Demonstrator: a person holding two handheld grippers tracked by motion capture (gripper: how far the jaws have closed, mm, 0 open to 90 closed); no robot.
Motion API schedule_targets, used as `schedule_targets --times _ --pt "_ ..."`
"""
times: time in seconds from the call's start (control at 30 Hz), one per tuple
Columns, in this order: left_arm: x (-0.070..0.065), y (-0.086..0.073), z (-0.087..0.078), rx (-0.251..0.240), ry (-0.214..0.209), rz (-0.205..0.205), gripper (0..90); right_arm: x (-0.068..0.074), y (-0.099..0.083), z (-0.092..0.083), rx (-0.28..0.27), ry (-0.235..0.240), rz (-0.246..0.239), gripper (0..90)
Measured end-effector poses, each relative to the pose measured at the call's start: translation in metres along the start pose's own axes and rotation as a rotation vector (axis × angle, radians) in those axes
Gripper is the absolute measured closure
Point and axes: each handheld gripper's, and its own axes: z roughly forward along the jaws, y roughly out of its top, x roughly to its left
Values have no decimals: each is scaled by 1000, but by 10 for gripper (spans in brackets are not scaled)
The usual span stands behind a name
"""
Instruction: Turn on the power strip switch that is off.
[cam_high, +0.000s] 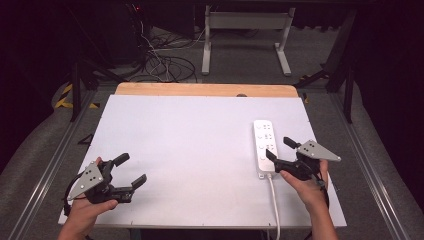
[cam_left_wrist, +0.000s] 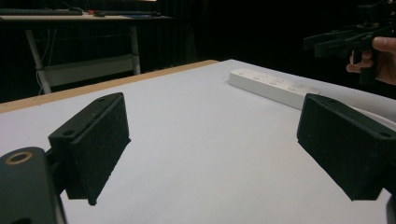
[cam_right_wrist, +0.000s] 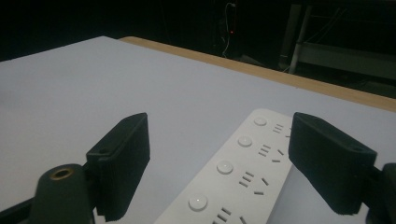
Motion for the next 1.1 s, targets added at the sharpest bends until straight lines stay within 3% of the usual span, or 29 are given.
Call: schedule_targets --times 0.33,0.53,0.73,1.0,1.1 --pt "0 0 0 1 0 -6 99 -4 1 -8 -43 -18 8 240" --pt "0 0 0 1 1 2 99 -6 2 -16 -117 -38 19 194" --pt "0 -1 1 2 -2 0 99 -8 3 -19 -135 -48 27 169" --pt "0 -1 1 0 2 -2 100 -9 2 -22 -183 -69 44 39" --pt "0 0 0 0 3 -2 100 -8 0 -23 -197 -84 34 50"
